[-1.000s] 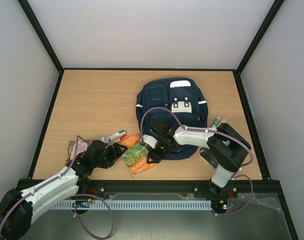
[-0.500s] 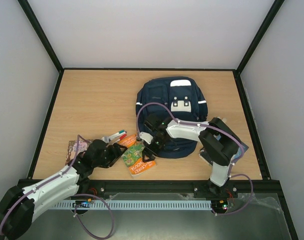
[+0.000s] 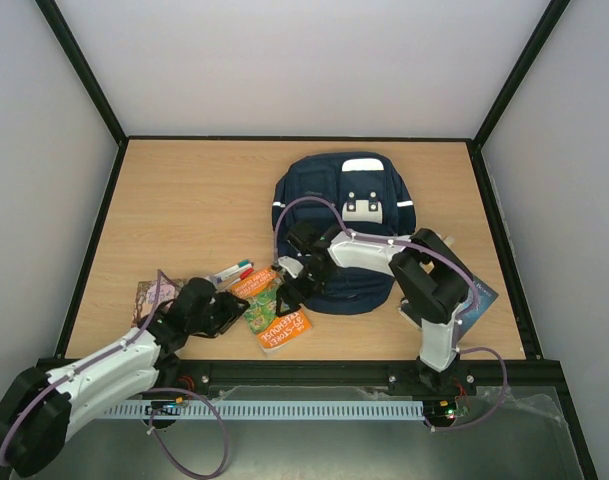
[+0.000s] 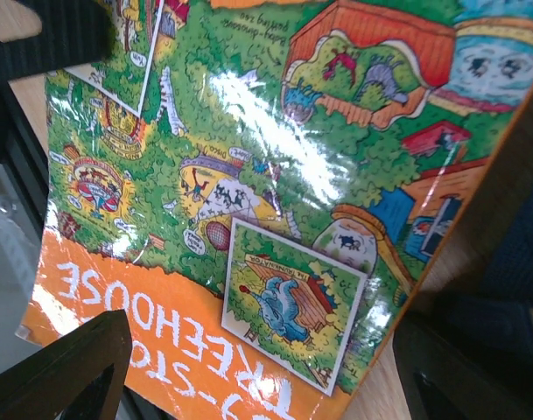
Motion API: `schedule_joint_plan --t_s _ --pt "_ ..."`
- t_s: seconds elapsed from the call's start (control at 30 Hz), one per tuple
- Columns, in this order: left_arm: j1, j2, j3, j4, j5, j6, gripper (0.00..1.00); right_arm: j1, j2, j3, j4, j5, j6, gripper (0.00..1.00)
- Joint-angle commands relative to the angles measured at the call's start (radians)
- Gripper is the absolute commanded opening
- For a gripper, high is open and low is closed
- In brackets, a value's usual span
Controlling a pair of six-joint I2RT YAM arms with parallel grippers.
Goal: Pack the student bag
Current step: Pick up the book from the center of the board.
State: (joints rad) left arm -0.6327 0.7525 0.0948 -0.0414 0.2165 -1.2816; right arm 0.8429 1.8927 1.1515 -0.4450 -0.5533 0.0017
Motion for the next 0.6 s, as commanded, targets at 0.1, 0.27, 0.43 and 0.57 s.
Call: schedule_joint_plan --t_s 0.1,0.27,0.43,0.57 --pt "0.001 0.196 -0.085 -0.204 0.021 0.057 0.18 -0.018 0.158 -0.029 -0.008 -0.09 0.041 0.83" --pt "0.0 0.242 -0.091 -0.194 0.023 0.085 0.08 -0.048 0.203 0.009 0.001 -0.167 0.064 0.84" --pt "0.0 0.261 -0.084 -0.187 0.02 0.093 0.08 -0.053 0.223 0.043 -0.026 -0.363 0.057 0.81" --pt "0.001 0.27 -0.083 -0.178 0.021 0.087 0.09 -0.054 0.171 0.065 -0.042 -0.443 0.052 0.75"
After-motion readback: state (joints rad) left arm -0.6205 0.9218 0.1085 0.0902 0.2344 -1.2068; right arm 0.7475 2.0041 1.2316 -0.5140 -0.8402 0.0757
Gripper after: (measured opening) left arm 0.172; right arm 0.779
